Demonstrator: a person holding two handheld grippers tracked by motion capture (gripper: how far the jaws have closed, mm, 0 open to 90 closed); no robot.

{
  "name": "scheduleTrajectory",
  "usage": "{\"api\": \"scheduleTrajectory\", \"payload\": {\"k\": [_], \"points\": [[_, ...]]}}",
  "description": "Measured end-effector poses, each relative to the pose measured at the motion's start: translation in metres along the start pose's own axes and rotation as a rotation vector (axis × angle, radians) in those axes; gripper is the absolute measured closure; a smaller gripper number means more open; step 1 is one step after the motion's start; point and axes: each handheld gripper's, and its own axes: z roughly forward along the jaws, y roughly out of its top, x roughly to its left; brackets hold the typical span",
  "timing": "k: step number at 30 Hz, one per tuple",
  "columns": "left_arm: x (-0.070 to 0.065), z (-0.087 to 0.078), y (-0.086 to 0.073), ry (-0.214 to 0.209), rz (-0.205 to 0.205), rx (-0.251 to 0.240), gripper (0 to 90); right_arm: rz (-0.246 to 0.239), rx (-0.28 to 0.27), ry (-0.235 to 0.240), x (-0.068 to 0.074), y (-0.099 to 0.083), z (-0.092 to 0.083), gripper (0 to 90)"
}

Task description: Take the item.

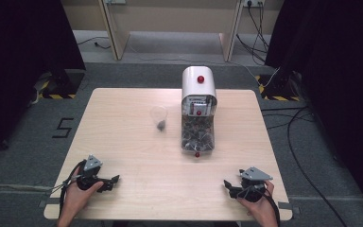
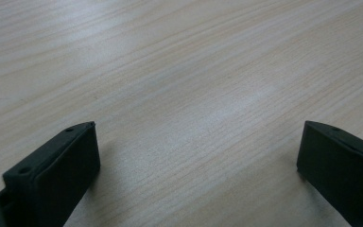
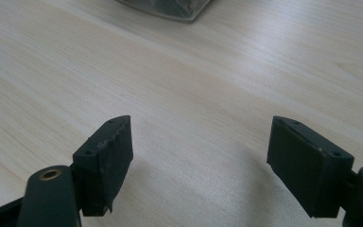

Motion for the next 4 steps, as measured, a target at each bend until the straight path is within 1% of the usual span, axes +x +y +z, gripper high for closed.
{"api": "scheduleTrajectory", "payload": {"k": [2, 4], "points": [[0.0, 0.0, 0.0, 0.0, 0.0, 0.0, 0.0, -0.006, 0.034, -0.014, 0.0001, -0.0006, 0.0009, 22.6], [0.0, 0.0, 0.0, 0.0, 0.0, 0.0, 0.0, -0.015, 0.042, -0.017, 0.0001, -0.0008, 0.0014, 22.5]]}}
